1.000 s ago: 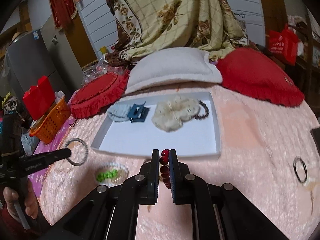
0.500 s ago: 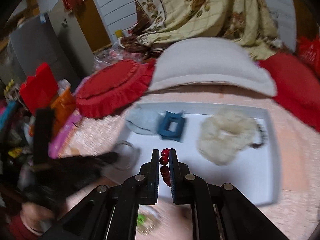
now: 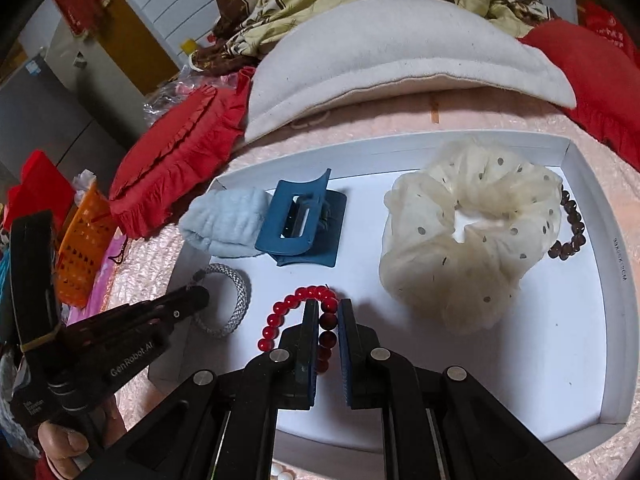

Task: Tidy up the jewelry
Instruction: 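Lift both tools away from the box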

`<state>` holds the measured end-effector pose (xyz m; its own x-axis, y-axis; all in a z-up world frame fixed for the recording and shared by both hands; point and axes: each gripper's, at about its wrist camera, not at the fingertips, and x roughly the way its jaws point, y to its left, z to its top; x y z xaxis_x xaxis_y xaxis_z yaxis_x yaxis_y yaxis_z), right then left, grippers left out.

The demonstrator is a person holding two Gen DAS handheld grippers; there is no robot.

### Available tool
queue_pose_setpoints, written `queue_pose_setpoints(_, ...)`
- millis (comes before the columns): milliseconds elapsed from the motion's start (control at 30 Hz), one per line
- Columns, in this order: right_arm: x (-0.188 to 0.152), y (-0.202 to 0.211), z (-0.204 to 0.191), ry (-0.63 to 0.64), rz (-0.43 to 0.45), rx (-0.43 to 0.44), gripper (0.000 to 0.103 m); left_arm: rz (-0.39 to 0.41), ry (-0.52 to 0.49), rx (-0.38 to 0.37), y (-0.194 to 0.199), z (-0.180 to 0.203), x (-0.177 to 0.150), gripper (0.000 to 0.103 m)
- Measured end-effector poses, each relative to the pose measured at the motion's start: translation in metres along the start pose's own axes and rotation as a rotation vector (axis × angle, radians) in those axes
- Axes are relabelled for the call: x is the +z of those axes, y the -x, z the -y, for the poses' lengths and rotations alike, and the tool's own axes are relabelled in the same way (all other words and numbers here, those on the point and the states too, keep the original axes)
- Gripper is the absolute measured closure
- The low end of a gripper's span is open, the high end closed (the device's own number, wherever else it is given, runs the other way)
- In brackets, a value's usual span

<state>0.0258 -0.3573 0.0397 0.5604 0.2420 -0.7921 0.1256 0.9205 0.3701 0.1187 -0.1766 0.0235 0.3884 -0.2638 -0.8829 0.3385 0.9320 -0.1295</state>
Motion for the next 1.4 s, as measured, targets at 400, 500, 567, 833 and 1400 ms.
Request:
queue_pose_setpoints(400,0.009,-0.015,-0.016,0.004,-0.016,0.016,0.094,0.010,0.006,-0.090,0.020,0.001,-0.001,0.080)
queue_pose_setpoints(500,0.011,-0.009,-0.016,0.004,-0.003,0.007,0.086,0.044,0.003,-0.092,0.035,0.000,-0.003,0.069)
queue_pose_setpoints(567,0.011,0.000,-0.016,0.000,0.015,0.005,0.076,0.063,0.007,-0.089,0.045,-0.001,-0.004,0.066)
queue_pose_setpoints(833,-0.011,0.042,-0.012,0.033,0.041,-0.026,0.071,0.131,0.057,-0.052,0.089,-0.017,-0.029,0.066)
queue_pose_setpoints(1400,-0.123,0.107,0.028,0.079,0.094,-0.158,0.065,0.097,0.140,-0.025,0.108,-0.042,-0.135,0.066)
